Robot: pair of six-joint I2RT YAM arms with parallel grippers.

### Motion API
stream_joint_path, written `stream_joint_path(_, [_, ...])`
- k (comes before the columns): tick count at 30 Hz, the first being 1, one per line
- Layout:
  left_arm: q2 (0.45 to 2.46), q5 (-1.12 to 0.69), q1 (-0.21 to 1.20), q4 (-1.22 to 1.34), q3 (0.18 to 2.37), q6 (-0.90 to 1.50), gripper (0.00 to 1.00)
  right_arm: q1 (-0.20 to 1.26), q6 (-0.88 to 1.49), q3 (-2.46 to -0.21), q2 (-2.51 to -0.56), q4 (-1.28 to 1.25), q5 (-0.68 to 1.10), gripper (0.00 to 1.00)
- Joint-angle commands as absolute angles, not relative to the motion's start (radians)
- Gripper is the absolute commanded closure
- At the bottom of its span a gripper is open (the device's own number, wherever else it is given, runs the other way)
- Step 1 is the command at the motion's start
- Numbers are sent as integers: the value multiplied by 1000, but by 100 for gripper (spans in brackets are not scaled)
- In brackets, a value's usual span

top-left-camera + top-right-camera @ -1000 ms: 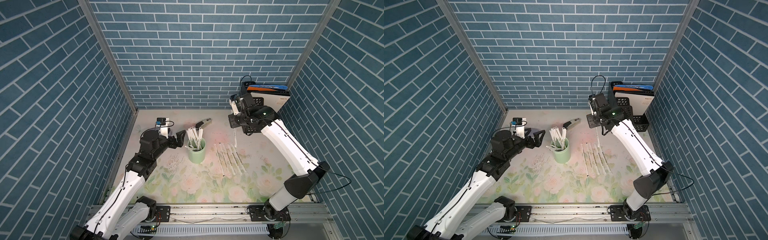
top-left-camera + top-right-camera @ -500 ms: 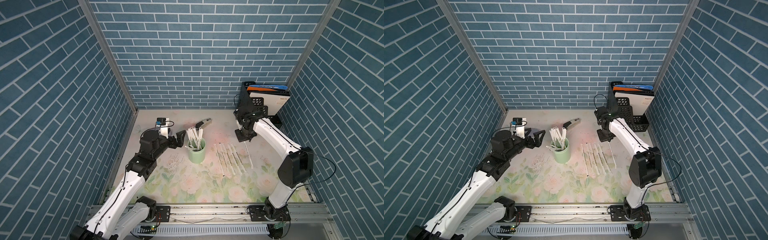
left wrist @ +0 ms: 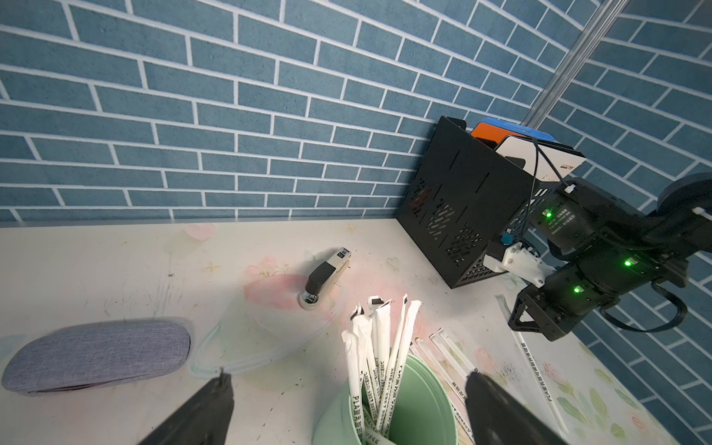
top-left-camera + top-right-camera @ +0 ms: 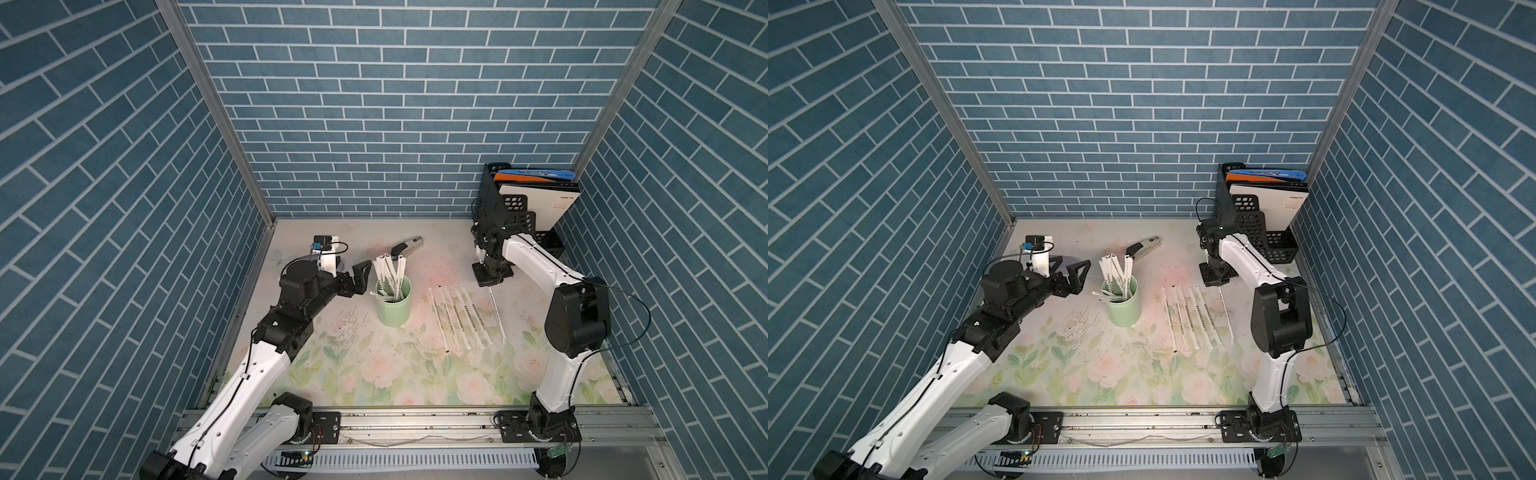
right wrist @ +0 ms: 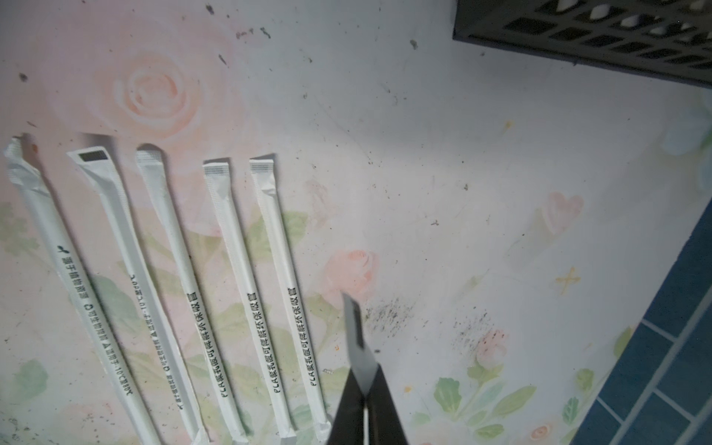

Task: Take the straws out of the storage container
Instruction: Place the straw at the center of the board.

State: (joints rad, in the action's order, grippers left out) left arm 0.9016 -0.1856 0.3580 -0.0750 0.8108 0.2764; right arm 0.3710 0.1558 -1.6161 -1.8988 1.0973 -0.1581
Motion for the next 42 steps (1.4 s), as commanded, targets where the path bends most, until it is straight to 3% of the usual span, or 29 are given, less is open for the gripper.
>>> stream_joint_path(1, [900, -195, 360, -74, 818, 274, 0, 369, 133, -1602, -1924, 1086, -132, 96])
stream_joint_path(42, [897, -192, 360, -75, 818, 273, 0, 358, 126, -1617, -2011, 1041, -99, 91])
